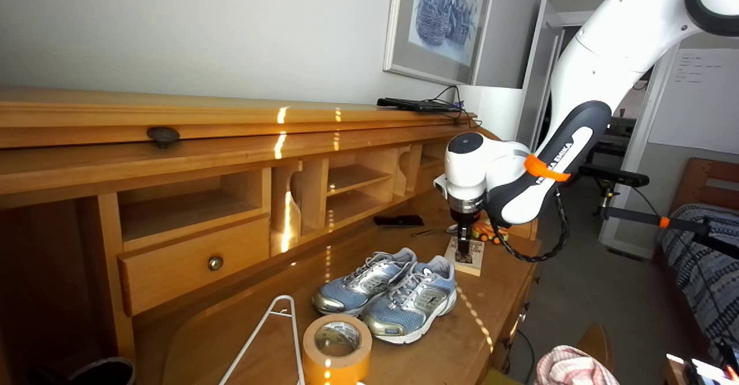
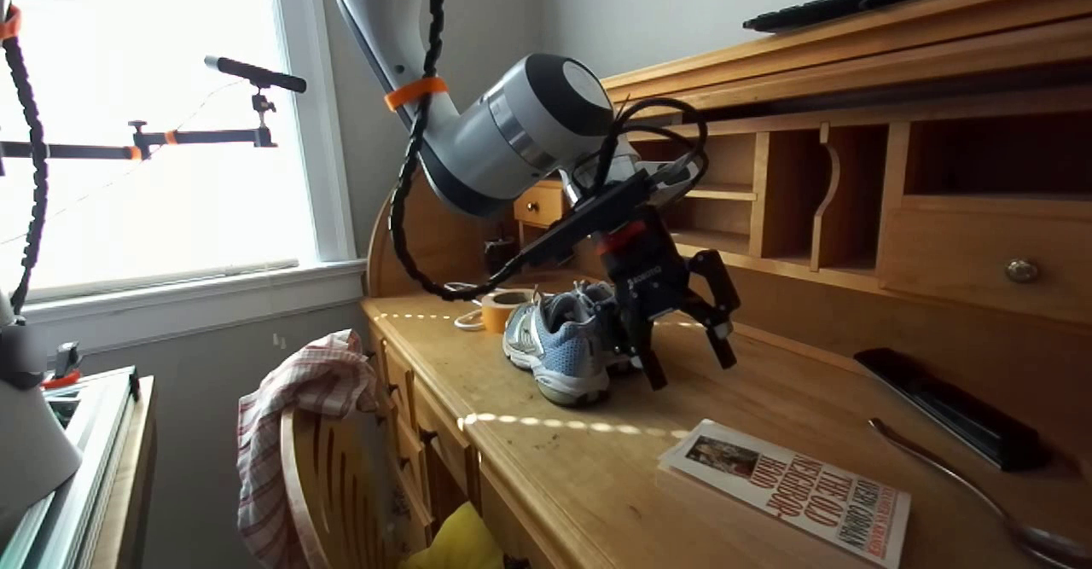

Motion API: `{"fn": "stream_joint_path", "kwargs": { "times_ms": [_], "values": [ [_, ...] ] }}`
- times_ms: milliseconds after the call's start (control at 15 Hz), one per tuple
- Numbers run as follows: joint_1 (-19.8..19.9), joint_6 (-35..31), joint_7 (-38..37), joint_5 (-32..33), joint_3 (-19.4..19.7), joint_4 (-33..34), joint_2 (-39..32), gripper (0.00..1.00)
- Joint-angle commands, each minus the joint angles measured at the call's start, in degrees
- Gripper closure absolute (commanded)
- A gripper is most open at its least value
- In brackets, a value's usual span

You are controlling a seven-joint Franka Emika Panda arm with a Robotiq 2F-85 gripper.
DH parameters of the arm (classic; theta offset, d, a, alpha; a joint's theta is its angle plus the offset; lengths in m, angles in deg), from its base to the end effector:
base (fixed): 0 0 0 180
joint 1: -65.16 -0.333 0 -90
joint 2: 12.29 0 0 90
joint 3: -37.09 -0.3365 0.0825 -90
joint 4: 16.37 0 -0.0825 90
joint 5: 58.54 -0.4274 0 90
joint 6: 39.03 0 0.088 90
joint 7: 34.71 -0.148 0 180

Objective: Remove the book from the shelf

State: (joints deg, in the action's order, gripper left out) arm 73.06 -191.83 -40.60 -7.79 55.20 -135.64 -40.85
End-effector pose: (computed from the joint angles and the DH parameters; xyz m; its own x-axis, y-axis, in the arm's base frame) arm 0.5696 -0.2748 0.1435 0.9636 0.2389 -0.1199 0.2655 -0.8051 0.5304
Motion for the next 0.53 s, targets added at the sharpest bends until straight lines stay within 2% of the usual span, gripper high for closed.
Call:
{"fn": "stream_joint_path", "kwargs": {
  "times_ms": [0, 200, 467],
  "values": [
    [0.89, -1.41, -2.04, -3.41, -2.16, -1.71, 1.89, 0.0],
    [0.93, -2.04, -3.68, -10.84, -4.04, -2.69, 4.16, 0.0],
    [-2.4, -2.34, -11.5, -15.28, -1.96, -2.61, 6.11, 0.0]
  ]
}}
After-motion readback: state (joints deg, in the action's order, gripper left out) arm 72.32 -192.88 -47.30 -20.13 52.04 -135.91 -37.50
